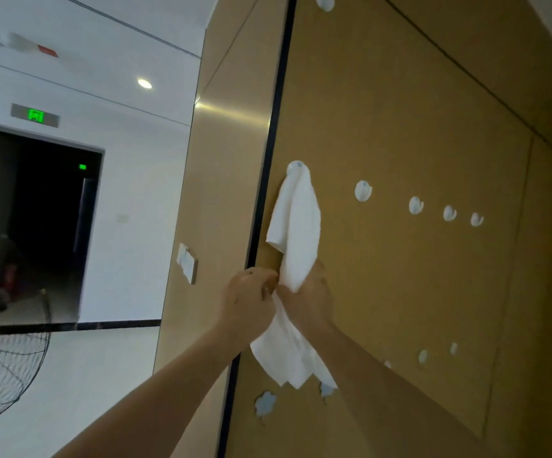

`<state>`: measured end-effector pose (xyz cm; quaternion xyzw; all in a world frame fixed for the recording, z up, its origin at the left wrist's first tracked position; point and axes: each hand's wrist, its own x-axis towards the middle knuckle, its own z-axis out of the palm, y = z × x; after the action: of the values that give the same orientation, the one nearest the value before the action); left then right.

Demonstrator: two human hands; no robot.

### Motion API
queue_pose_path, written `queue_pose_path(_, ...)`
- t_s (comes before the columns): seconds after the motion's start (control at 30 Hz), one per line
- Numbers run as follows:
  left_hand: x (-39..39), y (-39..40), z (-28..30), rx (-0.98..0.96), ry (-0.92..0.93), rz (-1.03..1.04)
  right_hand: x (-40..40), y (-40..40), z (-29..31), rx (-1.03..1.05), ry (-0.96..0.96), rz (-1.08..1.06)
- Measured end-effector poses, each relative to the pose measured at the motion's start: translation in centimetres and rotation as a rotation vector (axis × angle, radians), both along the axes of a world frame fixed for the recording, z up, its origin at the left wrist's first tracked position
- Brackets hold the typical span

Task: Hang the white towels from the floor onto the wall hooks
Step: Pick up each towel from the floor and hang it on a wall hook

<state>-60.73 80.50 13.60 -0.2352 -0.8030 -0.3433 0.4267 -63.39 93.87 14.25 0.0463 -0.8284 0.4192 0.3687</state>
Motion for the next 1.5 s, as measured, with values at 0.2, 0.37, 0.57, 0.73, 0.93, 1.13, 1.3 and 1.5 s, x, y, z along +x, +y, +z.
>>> queue_pose_path(0.2,3.1,0.8,0.4,-0.002,-0.026,0.002,4.5,3.0,-0.3,0.144,-0.096,-0.017)
queue_pose_path(0.37,8.1,5.2,-0.4,0.022,-0.126,-0.040,11.9,7.7,-1.5,0.236,-0.198,-0.142)
queue_pose_path(0.57,18.3,16.5,-3.0,-0.102,-0.232,-0.192,26.8,18.1,-4.7,0.421,-0.285,-0.426)
queue_pose_path(0.73,30.1,29.3,-7.3,-0.262,-0.276,-0.461,41.9,28.1,-9.4,0.375,-0.465,-0.637)
queue_pose_path(0.93,45.0,43.5,-15.3,-0.483,-0.306,-0.801,60.9,38.4,-17.1,0.268,-0.643,-0.905)
queue_pose_path(1.13,60.9,55.0,-23.6,-0.830,-0.343,-1.041,79.0,44.5,-26.5,-0.023,-0.828,-1.163)
queue_pose_path(1.3,73.8,64.4,-30.0,-0.988,-0.283,-1.269,92.7,48.5,-33.4,-0.294,-0.967,-1.383)
queue_pose_path(1.5,86.1,72.3,-39.2,-1.237,-0.279,-1.517,105.1,52.4,-39.6,-0.635,-1.084,-1.547)
